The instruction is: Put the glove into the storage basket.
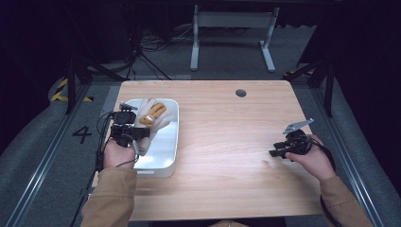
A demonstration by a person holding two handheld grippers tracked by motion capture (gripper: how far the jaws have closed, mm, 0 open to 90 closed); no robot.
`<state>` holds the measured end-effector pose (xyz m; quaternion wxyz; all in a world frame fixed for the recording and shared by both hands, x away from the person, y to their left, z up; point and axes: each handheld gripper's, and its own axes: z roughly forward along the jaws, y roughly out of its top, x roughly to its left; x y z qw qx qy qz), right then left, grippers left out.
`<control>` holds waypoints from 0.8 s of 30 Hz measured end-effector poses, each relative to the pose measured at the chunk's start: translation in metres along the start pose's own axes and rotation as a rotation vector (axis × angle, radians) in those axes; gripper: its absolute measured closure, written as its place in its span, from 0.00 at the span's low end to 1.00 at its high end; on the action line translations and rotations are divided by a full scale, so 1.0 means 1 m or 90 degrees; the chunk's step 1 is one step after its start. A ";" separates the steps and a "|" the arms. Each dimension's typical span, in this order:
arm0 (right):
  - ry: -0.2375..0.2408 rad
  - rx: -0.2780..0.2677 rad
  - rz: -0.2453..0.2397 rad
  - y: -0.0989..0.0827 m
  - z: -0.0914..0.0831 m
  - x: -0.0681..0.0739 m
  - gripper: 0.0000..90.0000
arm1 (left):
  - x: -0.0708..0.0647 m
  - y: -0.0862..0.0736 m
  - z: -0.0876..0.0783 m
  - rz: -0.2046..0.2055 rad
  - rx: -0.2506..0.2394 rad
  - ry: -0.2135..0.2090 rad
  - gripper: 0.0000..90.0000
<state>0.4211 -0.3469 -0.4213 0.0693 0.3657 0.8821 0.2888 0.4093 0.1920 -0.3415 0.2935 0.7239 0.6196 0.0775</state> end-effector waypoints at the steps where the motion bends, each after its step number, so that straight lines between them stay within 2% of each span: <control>1: -0.001 -0.001 0.000 0.000 0.000 0.000 0.61 | 0.002 0.000 0.003 -0.004 0.003 0.002 0.77; 4: 0.001 0.003 0.000 -0.001 0.001 -0.001 0.61 | 0.007 -0.001 0.010 -0.020 0.006 0.012 0.77; 8: 0.002 0.007 -0.005 0.000 0.004 0.000 0.61 | 0.013 -0.001 0.018 -0.049 0.010 0.010 0.77; 14: 0.004 0.003 -0.004 0.000 0.003 0.001 0.61 | 0.014 0.002 0.032 -0.059 0.030 0.017 0.77; 18: 0.004 0.004 -0.005 -0.001 0.003 0.001 0.60 | 0.012 0.002 0.042 -0.060 0.038 0.004 0.77; 24: 0.008 0.003 -0.003 -0.002 0.002 0.000 0.60 | 0.013 0.002 0.053 -0.070 0.057 0.009 0.77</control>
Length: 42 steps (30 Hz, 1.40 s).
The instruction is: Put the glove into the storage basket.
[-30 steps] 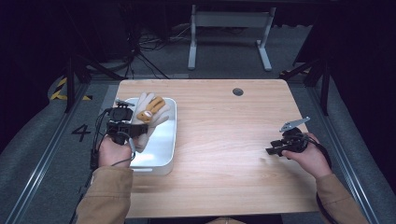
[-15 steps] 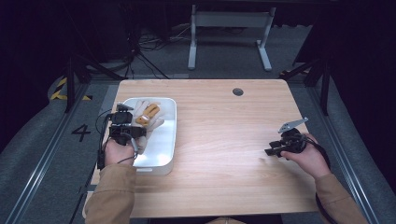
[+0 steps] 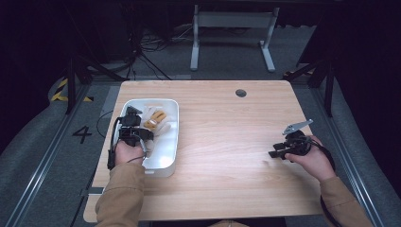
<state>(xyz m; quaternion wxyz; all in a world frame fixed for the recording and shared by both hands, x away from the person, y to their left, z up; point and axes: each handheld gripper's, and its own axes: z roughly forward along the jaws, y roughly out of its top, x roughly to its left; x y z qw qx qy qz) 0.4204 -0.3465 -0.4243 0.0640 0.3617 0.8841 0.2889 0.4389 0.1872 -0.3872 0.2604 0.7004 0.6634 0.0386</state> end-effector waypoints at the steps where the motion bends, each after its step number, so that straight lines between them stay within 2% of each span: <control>1: 0.000 -0.001 0.000 0.000 0.000 0.000 0.60 | 0.001 0.000 0.001 -0.002 0.002 0.001 0.77; 10: 0.002 0.002 -0.002 0.000 0.001 0.000 0.60 | 0.007 0.004 0.013 -0.016 0.034 0.002 0.77; 15: 0.000 0.000 0.001 -0.001 0.000 -0.001 0.59 | 0.012 0.003 0.021 -0.033 0.054 0.002 0.76; 18: 0.001 0.002 0.002 -0.001 0.001 -0.001 0.59 | 0.011 0.003 0.024 -0.031 0.061 0.020 0.76; 22: -0.001 0.000 0.000 -0.001 0.000 0.000 0.59 | 0.010 0.003 0.027 -0.031 0.067 0.019 0.73; 24: -0.001 -0.001 0.002 -0.001 0.000 0.000 0.59 | 0.009 0.003 0.029 -0.037 0.075 0.016 0.69; 27: 0.000 -0.001 0.002 -0.002 0.000 -0.001 0.59 | 0.010 0.004 0.031 -0.047 0.086 0.004 0.54; 31: 0.000 -0.002 -0.003 -0.001 0.000 0.000 0.59 | 0.008 0.004 0.034 -0.035 0.098 0.009 0.39; 33: 0.001 -0.002 -0.002 -0.001 0.000 0.000 0.58 | 0.005 0.004 0.033 -0.018 0.098 0.014 0.34; 36: 0.000 -0.002 -0.002 -0.001 0.000 0.000 0.58 | 0.001 0.004 0.033 0.000 0.103 0.021 0.27; 38: 0.000 -0.001 -0.002 -0.001 0.001 0.000 0.58 | -0.001 0.005 0.033 -0.003 0.104 0.017 0.23; 42: -0.001 -0.001 -0.003 -0.001 0.001 0.000 0.58 | -0.004 0.005 0.033 -0.002 0.116 0.028 0.20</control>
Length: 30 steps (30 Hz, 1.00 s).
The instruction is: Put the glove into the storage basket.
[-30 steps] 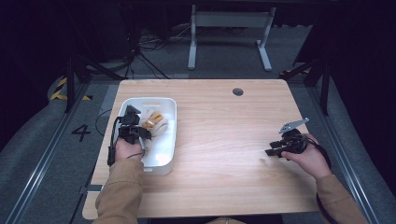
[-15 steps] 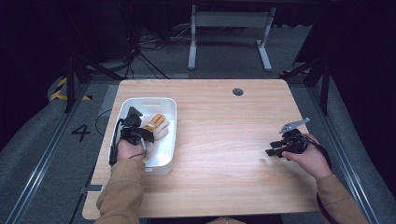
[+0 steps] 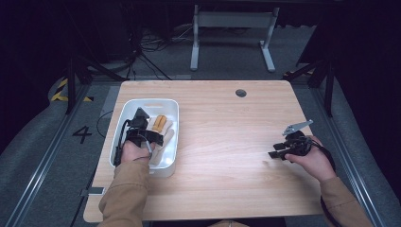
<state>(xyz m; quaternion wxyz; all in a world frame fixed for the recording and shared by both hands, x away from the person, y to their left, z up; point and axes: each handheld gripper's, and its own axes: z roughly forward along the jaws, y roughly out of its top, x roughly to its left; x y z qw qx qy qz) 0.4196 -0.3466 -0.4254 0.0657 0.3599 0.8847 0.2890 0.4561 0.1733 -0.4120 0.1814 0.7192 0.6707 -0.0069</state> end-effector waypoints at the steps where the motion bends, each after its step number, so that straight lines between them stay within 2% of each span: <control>1: 0.000 -0.001 -0.001 0.000 0.000 0.000 0.58 | -0.001 0.000 -0.002 0.002 -0.001 0.002 0.20; 3: -0.001 -0.001 0.000 0.000 0.000 0.000 0.58 | -0.004 -0.002 -0.006 0.009 -0.006 0.019 0.20; 5: 0.000 -0.001 -0.001 0.000 0.000 0.000 0.58 | -0.005 -0.002 -0.011 0.032 -0.007 0.041 0.19; 6: 0.000 -0.001 -0.001 0.000 0.000 0.000 0.58 | -0.006 -0.003 -0.014 0.035 -0.007 0.058 0.19; 7: 0.000 0.000 0.000 0.000 0.000 0.000 0.58 | -0.006 -0.003 -0.015 0.036 -0.007 0.065 0.19; 12: 0.000 -0.002 -0.002 0.000 0.000 0.000 0.58 | -0.004 -0.006 -0.021 0.044 -0.002 0.056 0.21; 17: 0.001 0.001 -0.004 0.000 0.001 0.000 0.58 | -0.010 -0.012 -0.016 0.074 0.025 0.065 0.23; 22: 0.001 0.003 -0.007 0.001 0.002 0.002 0.58 | -0.012 -0.012 -0.009 0.078 0.044 0.068 0.25; 24: 0.002 0.002 -0.006 0.001 0.001 0.002 0.58 | -0.013 -0.013 -0.011 0.081 0.039 0.064 0.25; 30: 0.002 -0.002 -0.004 0.000 0.001 0.000 0.57 | -0.012 -0.018 -0.038 0.084 -0.058 0.062 0.24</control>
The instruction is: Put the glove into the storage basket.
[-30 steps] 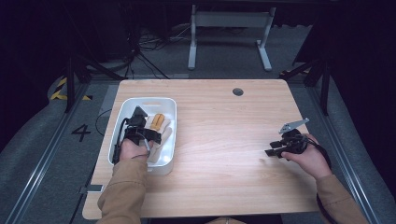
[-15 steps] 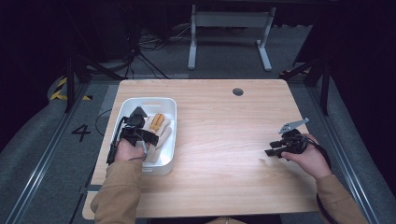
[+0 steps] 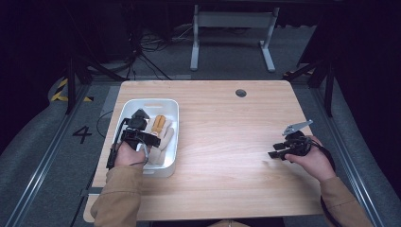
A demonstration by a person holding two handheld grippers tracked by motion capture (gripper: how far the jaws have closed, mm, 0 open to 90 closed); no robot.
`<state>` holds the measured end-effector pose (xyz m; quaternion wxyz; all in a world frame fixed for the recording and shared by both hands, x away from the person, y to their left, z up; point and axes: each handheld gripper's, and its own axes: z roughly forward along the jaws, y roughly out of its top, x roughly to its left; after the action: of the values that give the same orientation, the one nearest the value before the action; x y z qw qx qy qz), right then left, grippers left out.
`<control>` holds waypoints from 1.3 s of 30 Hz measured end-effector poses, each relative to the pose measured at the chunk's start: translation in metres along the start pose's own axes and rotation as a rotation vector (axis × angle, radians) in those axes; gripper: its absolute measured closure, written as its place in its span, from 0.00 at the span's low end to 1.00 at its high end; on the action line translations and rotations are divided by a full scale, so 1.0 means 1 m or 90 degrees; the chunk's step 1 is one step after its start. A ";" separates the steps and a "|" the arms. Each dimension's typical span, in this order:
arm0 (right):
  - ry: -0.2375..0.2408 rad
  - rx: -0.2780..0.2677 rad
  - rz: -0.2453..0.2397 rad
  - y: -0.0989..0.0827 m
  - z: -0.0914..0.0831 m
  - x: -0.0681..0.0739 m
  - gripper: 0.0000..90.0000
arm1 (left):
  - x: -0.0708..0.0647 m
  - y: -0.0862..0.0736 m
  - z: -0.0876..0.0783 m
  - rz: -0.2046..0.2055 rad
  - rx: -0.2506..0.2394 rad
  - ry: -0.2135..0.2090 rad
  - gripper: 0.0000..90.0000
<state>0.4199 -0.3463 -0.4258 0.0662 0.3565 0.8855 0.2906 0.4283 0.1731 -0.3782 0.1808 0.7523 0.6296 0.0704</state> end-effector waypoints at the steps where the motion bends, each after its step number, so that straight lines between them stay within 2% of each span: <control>1: 0.000 0.000 0.000 0.000 0.000 0.000 0.57 | 0.000 -0.001 -0.005 0.000 -0.014 -0.002 0.23; 4: -0.003 0.000 -0.001 0.001 0.000 0.001 0.57 | -0.003 -0.005 -0.019 0.017 -0.062 -0.008 0.24; 7: -0.005 -0.005 -0.004 0.001 -0.001 0.002 0.57 | -0.011 -0.011 -0.034 0.039 -0.109 -0.020 0.25; 11: -0.007 -0.014 -0.009 0.001 -0.001 0.002 0.57 | -0.025 -0.020 -0.052 0.085 -0.174 -0.078 0.30; 14: -0.009 -0.018 -0.019 0.001 -0.001 0.002 0.57 | -0.038 -0.027 -0.060 0.149 -0.214 -0.112 0.32; 16: -0.009 -0.021 -0.021 0.002 -0.002 0.003 0.56 | -0.051 -0.031 -0.062 0.201 -0.224 -0.151 0.34; 20: -0.008 -0.030 -0.028 0.002 -0.003 0.004 0.56 | -0.074 -0.038 -0.059 0.262 -0.243 -0.198 0.38; 23: -0.009 -0.035 -0.033 0.001 -0.003 0.004 0.56 | -0.088 -0.042 -0.053 0.297 -0.245 -0.225 0.41; 26: -0.008 -0.040 -0.034 0.001 -0.003 0.003 0.55 | -0.103 -0.045 -0.041 0.337 -0.212 -0.252 0.43; 29: -0.008 -0.042 -0.037 0.000 -0.002 0.003 0.55 | -0.118 -0.048 -0.027 0.375 -0.199 -0.268 0.43; 35: -0.003 -0.040 -0.041 -0.001 0.000 0.004 0.55 | -0.142 -0.057 0.005 0.410 -0.192 -0.303 0.42; 39: -0.003 -0.038 -0.043 -0.002 0.003 0.003 0.54 | -0.158 -0.064 0.029 0.442 -0.174 -0.304 0.41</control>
<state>0.4168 -0.3442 -0.4292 0.0890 0.3250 0.8877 0.3136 0.3473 0.0227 -0.4091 0.3845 0.8835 0.2654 0.0339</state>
